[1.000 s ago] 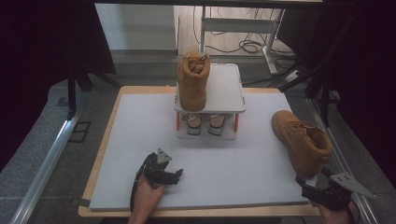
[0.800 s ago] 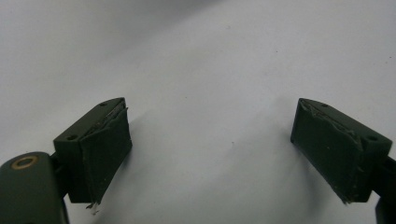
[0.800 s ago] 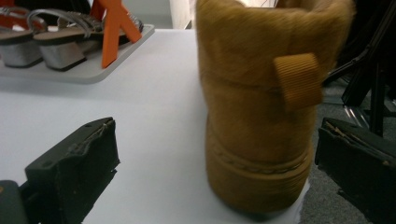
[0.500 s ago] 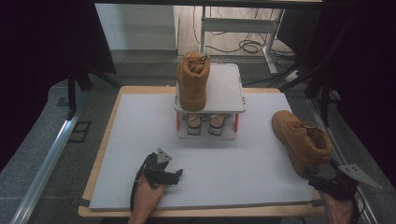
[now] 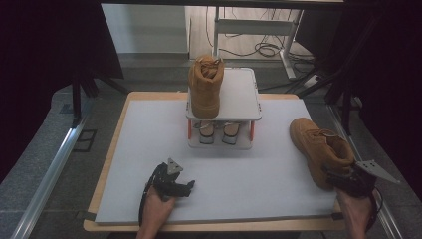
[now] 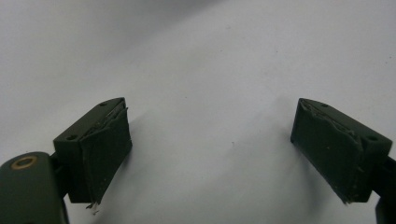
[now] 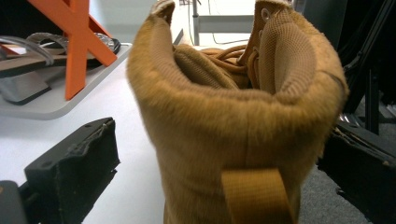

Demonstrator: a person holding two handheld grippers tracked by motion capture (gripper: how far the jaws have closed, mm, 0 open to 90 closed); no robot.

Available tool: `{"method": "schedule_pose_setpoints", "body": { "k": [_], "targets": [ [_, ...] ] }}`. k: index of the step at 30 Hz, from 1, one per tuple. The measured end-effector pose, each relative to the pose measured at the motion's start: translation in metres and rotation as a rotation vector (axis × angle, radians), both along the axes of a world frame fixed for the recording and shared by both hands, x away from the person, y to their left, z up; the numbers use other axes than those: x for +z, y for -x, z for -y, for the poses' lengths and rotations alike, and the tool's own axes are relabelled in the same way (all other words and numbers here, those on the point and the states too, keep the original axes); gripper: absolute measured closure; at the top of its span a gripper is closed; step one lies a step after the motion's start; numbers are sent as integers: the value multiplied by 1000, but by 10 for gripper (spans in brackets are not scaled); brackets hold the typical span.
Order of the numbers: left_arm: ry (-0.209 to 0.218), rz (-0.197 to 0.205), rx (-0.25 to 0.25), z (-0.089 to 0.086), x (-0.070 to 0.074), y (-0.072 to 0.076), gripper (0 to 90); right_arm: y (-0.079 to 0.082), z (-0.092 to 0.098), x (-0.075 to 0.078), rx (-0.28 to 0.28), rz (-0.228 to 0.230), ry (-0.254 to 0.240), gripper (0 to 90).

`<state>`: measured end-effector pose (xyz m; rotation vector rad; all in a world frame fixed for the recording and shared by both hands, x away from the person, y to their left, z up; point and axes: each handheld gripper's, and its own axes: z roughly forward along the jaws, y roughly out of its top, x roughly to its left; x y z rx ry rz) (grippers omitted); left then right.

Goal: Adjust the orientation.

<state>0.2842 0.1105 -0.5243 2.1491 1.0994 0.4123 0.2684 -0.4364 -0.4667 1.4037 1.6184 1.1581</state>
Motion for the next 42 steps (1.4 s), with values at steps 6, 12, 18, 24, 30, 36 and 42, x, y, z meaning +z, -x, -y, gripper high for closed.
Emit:
{"method": "schedule_pose_setpoints", "body": {
  "k": [6, 12, 18, 24, 30, 36, 42],
  "targets": [
    [0, 0, 1, 0, 0, 0, 116, -15, -2, 1, -1, -15, -8, 0],
    [0, 0, 1, 0, 0, 0, 116, -26, -4, 2, -7, -19, 11, 0],
    [0, 0, 0, 0, 0, 0, 116, -30, -7, 1, -22, -12, 45, 46],
    [0, 0, 0, 0, 0, 0, 116, -26, -5, 0, -25, 10, 40, 193],
    [0, 0, 0, 0, 0, 0, 116, -24, -3, 3, -13, -19, 11, 359],
    [0, 0, 0, 0, 0, 0, 116, -22, -8, 3, -15, -10, 27, 498],
    [0, 0, 0, 0, 0, 0, 116, -23, -12, 9, -23, -17, 31, 509]
  ]
}}
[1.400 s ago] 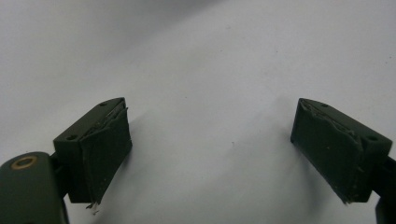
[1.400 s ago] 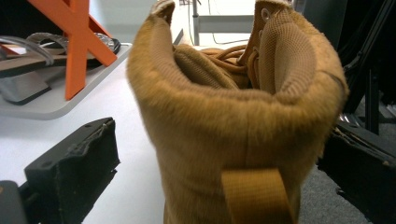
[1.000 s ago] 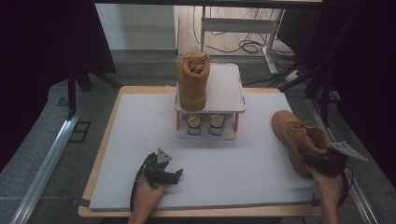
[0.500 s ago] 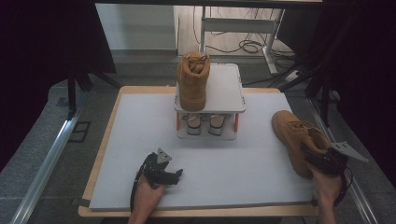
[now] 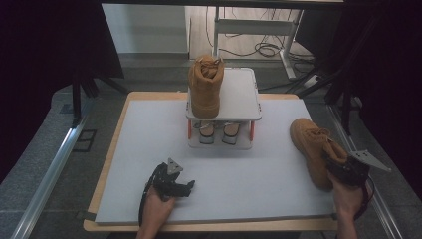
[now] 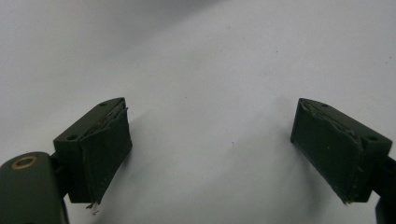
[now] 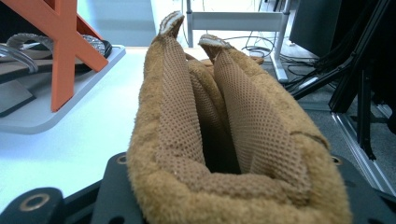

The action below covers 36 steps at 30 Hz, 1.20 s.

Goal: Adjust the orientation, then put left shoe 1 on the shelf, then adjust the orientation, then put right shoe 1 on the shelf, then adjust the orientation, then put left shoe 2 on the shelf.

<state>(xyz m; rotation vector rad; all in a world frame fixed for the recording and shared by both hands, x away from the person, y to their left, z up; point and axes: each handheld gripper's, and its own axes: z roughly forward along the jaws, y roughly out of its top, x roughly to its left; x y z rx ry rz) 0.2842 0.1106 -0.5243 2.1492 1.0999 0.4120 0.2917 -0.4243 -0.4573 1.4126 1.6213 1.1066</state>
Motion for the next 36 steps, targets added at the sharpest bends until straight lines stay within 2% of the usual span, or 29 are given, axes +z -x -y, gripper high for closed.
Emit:
{"method": "schedule_pose_setpoints", "body": {
  "k": [4, 12, 24, 36],
  "targets": [
    [1, 0, 1, 0, 0, 0, 116, 2, 0, 7, 3, -6, -11, 525],
    [1, 0, 1, 0, 0, 0, 116, 9, -6, 23, 31, -2, 12, 549],
    [0, 0, 1, 0, 0, 0, 116, 11, -26, 48, 77, 72, 1, 553],
    [5, 1, 4, 0, 0, 0, 115, 1, -44, 64, 107, 95, 4, 555]
  ]
}}
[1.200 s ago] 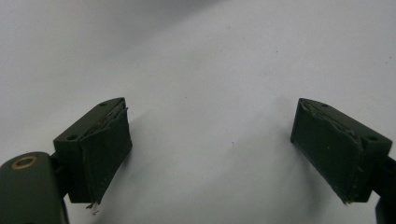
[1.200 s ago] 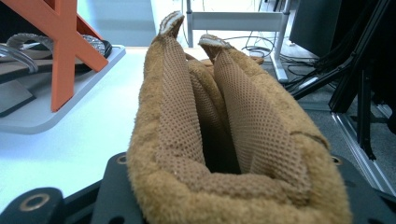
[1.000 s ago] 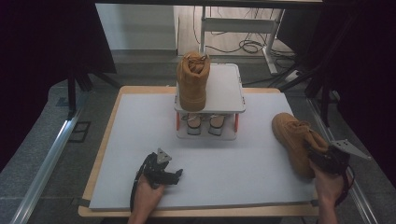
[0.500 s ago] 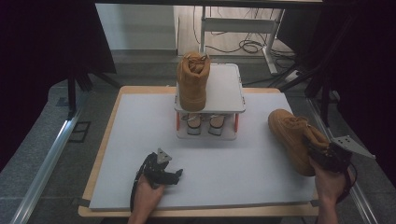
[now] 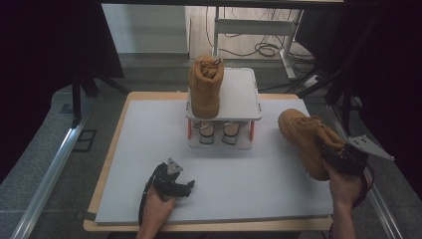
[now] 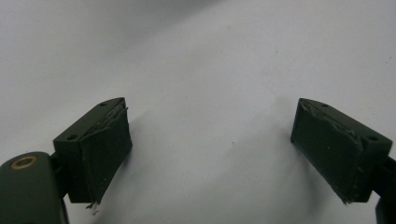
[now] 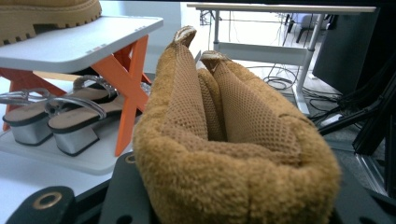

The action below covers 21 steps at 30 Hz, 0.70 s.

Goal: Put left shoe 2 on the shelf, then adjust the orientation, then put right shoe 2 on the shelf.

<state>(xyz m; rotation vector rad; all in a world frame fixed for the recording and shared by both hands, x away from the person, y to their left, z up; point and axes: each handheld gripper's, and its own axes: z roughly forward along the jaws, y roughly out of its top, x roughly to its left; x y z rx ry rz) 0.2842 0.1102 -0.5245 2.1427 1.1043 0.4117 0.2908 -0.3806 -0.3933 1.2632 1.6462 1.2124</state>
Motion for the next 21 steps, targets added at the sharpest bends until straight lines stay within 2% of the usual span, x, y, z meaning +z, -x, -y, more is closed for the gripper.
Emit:
{"method": "schedule_pose_setpoints", "body": {
  "k": [21],
  "targets": [
    [0, -2, -1, 0, 0, 0, 116, -16, -21, 25, 1, 53, -18, 559]
  ]
}}
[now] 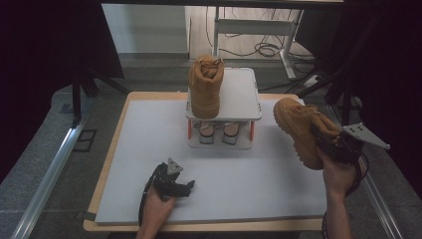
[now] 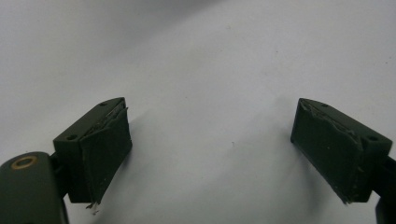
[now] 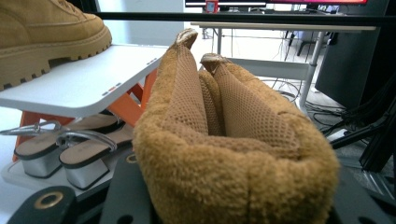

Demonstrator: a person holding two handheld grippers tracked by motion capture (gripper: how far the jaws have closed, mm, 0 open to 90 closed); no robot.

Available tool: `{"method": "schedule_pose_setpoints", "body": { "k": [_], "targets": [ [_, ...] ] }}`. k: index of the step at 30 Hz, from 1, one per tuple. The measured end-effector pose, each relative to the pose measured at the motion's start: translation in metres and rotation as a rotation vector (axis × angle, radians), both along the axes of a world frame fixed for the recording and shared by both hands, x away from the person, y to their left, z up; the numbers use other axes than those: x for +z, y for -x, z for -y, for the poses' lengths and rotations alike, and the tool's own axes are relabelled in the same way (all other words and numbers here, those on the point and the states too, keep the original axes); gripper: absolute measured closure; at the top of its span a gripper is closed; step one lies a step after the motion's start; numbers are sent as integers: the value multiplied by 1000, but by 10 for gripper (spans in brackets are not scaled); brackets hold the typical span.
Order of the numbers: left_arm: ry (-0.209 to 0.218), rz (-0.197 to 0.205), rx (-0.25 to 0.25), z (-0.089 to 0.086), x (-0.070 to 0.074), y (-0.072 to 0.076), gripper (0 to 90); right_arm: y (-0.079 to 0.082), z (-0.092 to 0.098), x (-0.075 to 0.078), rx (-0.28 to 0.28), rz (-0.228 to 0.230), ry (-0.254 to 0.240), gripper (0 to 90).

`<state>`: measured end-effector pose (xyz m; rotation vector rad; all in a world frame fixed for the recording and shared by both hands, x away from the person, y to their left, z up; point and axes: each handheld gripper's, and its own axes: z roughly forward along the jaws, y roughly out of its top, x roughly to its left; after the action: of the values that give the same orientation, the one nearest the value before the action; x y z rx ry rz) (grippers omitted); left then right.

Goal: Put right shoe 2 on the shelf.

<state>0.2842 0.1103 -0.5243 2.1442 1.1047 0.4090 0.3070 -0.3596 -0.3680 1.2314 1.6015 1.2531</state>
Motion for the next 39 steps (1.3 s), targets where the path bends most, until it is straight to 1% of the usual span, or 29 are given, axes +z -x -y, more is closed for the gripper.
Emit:
{"method": "schedule_pose_setpoints", "body": {
  "k": [8, 19, 25, 34, 39],
  "targets": [
    [-1, 0, 0, 0, 0, 0, 116, -5, -7, 6, -4, 19, -19, 559],
    [0, 3, -1, 0, 0, 0, 116, -12, -16, 15, -2, 54, -25, 559],
    [-2, 3, -3, 0, 0, 0, 116, -16, -22, 23, 2, 68, -19, 559],
    [-3, 1, -3, 0, 0, 0, 116, -22, -32, 36, 6, 91, 5, 560],
    [-3, 2, -3, 0, 0, 0, 116, -26, -37, 43, 13, 100, 3, 559]
  ]
}}
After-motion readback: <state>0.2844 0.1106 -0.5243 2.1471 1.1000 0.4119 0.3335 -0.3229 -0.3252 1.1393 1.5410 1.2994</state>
